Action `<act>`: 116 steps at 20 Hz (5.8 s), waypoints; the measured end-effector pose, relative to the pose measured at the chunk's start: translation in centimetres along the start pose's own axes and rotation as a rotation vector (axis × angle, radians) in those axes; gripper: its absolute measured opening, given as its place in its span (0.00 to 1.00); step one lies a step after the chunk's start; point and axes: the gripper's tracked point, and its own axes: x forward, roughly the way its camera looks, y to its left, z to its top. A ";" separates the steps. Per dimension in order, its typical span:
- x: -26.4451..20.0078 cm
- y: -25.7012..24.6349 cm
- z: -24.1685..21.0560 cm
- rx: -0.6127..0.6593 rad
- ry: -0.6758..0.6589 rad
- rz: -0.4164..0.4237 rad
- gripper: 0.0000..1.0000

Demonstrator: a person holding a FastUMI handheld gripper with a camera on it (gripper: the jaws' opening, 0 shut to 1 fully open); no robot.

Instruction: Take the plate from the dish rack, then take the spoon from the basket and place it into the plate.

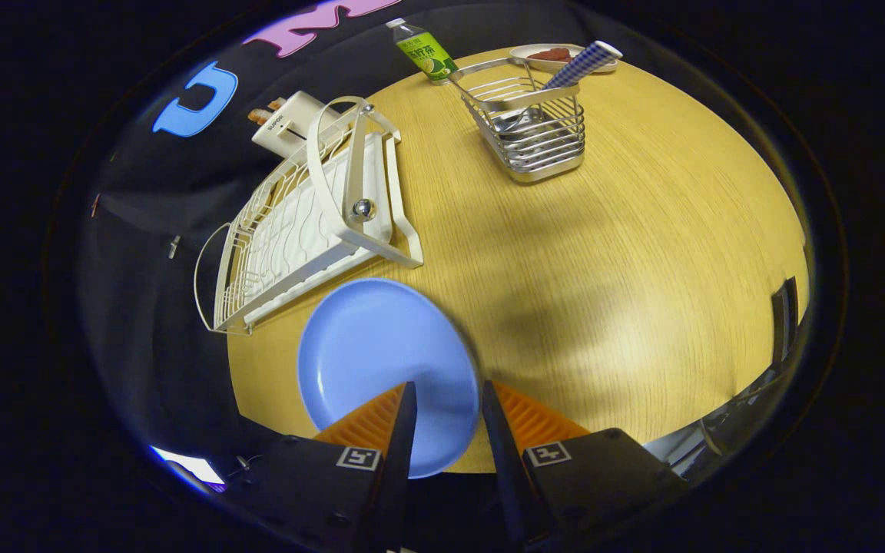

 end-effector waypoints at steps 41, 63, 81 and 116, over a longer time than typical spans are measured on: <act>-9.8 -6.2 20.8 -0.431 -0.380 -0.133 0.12; -17.9 12.5 7.3 -0.646 -0.417 0.165 0.12; -4.3 7.1 -0.5 -0.420 -0.174 0.140 0.12; -13.4 8.8 10.0 -0.572 -0.440 0.001 0.99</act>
